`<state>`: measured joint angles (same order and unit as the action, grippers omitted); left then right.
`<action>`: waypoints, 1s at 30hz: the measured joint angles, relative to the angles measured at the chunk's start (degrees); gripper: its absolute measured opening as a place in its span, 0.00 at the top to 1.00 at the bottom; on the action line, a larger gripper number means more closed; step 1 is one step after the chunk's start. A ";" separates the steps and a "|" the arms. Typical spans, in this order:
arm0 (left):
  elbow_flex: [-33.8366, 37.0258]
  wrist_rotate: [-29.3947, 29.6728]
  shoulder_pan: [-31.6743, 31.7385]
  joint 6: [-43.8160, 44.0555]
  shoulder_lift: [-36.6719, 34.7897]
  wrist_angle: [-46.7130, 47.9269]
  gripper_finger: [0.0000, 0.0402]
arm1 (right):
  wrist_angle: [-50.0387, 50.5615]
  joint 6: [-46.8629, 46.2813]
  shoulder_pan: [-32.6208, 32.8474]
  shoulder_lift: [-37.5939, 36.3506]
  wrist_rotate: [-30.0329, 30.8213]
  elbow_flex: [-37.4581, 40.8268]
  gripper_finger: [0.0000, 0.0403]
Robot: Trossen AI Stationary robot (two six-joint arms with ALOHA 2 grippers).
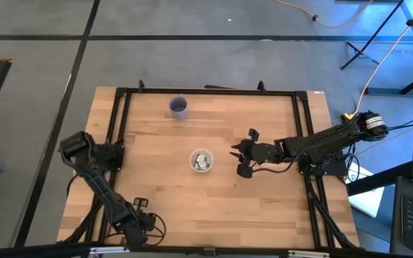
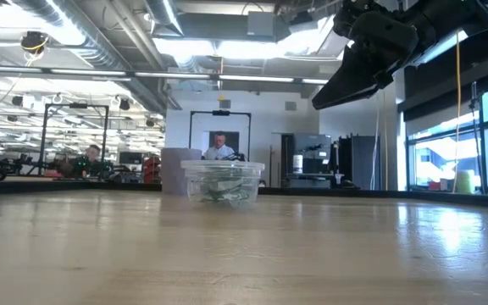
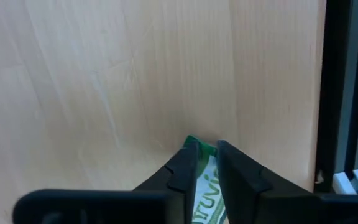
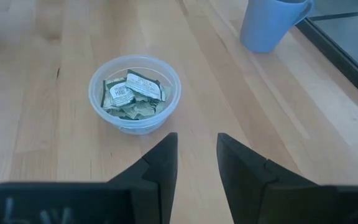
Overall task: Pick and place Stevia / Truvia into bins
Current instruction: Put the truvia packet into the transparent container
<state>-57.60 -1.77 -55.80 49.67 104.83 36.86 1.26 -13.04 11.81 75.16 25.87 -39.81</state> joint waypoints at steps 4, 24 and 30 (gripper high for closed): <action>0.02 0.93 -0.05 -0.24 -0.38 0.20 0.89 | 0.02 0.05 0.00 0.00 0.00 0.00 0.71; 0.33 26.82 9.69 -9.16 -13.62 -0.72 0.99 | -0.13 1.73 -0.02 0.00 0.00 0.00 0.71; 0.11 34.82 22.19 -25.34 -17.12 -10.21 0.99 | 0.35 1.75 -0.01 0.00 -0.02 -0.02 0.71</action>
<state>-57.49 33.05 -33.61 24.33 87.71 26.65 1.60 -11.29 11.81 75.16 25.85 -39.83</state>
